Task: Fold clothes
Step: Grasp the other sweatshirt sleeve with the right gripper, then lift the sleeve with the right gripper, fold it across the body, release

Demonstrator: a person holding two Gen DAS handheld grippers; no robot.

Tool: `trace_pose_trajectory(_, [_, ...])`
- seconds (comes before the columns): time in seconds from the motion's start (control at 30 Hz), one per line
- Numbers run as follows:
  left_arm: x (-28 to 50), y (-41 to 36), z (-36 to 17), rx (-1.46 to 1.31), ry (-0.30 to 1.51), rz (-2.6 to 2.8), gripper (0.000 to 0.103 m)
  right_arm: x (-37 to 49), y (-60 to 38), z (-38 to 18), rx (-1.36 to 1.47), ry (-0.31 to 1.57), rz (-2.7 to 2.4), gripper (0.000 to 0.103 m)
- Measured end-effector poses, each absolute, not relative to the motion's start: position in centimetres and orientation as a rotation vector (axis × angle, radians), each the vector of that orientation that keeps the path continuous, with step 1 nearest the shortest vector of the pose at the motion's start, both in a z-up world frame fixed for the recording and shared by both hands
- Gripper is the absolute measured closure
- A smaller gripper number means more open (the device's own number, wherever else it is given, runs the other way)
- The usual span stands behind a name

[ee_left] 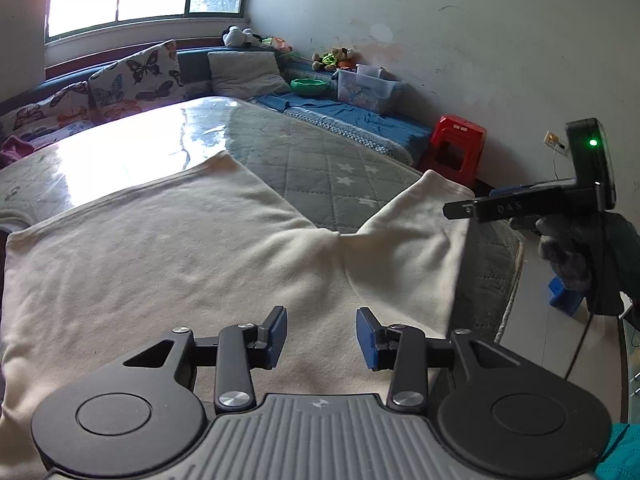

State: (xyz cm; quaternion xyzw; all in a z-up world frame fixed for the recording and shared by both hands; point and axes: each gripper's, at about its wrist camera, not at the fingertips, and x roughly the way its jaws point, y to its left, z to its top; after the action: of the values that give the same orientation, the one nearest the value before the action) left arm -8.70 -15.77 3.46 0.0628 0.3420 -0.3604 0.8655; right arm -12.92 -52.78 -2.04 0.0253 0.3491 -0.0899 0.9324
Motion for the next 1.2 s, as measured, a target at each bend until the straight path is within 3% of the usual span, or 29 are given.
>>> trace_pose_trajectory(0.33, [-9.7, -17.5, 2.4, 0.203, 0.731, -0.796, 0.061, -12.5, -55.0, -3.1, 0.033, 0.722, -0.339, 0.003])
trace_pose_trajectory(0.63, [-9.4, -17.6, 2.7, 0.197, 0.725, -0.777, 0.061, -13.5, -55.1, -2.3, 0.035, 0.675, -0.296, 0.024])
trace_pose_trajectory(0.93, [-8.7, -16.9, 3.3, 0.173, 0.706, -0.72, 0.059, -12.8, -55.4, -2.5, 0.119, 0.687, -0.237, 0.055])
trace_pose_trajectory(1.0, [-8.5, -16.9, 3.3, 0.169, 0.705, -0.709, 0.059, -12.9, -55.3, -2.4, 0.123, 0.682, -0.235, 0.069])
trace_pose_trajectory(1.07, [-8.3, -17.0, 3.4, 0.166, 0.703, -0.699, 0.058, -12.9, -55.3, -2.4, 0.117, 0.683, -0.238, 0.074])
trace_pose_trajectory(1.2, [-7.9, -17.6, 3.5, 0.158, 0.701, -0.695, 0.058, -13.3, -55.3, -2.0, 0.119, 0.67, -0.218, 0.093])
